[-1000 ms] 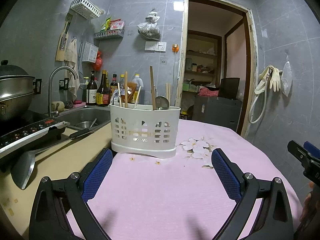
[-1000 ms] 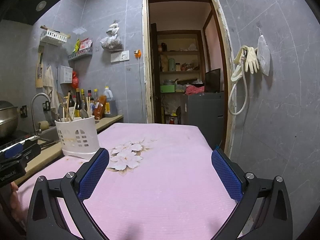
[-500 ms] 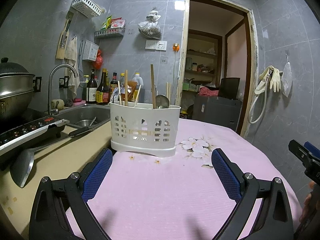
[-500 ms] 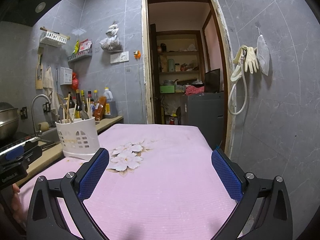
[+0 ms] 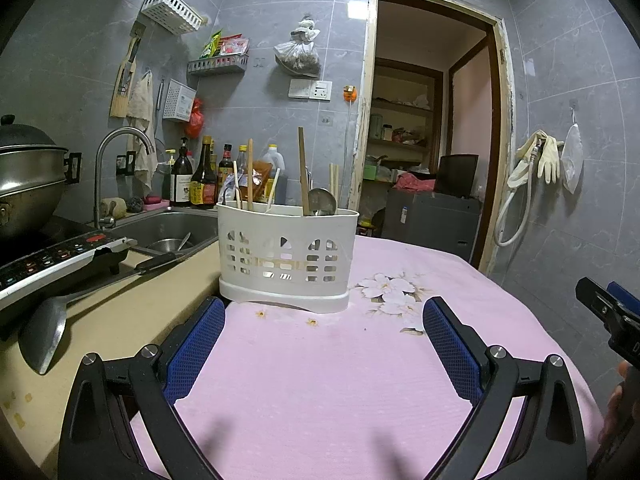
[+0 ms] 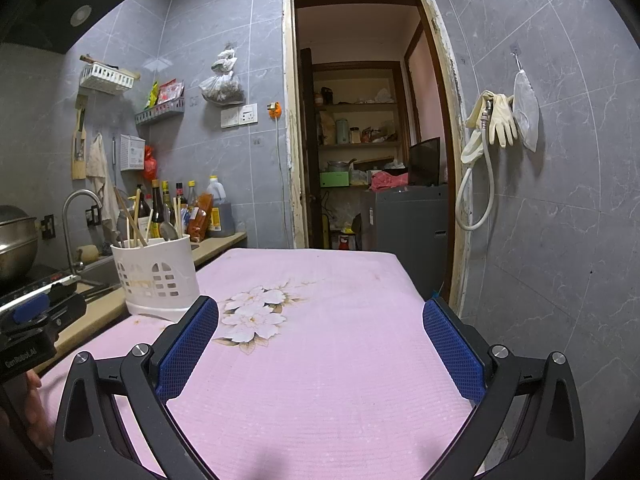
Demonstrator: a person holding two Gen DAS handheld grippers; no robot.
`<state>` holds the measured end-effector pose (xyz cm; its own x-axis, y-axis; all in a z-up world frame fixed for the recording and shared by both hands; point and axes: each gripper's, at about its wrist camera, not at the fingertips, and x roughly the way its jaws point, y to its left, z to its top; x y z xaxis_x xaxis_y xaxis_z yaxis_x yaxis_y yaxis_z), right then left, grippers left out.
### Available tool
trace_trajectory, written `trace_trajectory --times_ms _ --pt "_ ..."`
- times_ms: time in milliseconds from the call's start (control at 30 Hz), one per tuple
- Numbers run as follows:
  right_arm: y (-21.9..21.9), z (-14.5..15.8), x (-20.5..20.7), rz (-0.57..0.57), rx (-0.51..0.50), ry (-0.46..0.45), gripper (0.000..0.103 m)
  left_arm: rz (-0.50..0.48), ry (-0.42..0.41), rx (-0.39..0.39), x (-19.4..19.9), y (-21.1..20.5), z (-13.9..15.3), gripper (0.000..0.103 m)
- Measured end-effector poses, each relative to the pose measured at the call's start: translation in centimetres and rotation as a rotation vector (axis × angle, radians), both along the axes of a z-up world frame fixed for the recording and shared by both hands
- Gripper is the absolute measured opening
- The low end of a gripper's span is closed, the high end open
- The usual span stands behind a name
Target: Organize utensils
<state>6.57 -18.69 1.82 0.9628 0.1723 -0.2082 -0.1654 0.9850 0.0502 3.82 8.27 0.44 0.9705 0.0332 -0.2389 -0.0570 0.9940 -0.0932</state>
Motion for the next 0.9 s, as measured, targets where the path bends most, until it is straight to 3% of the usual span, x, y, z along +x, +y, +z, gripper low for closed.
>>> trace_trajectory --times_ms 900 --pt "0.09 -0.02 -0.05 -0.001 0.0 0.0 0.103 -0.009 0.001 -0.008 0.03 0.11 0.01 0.097"
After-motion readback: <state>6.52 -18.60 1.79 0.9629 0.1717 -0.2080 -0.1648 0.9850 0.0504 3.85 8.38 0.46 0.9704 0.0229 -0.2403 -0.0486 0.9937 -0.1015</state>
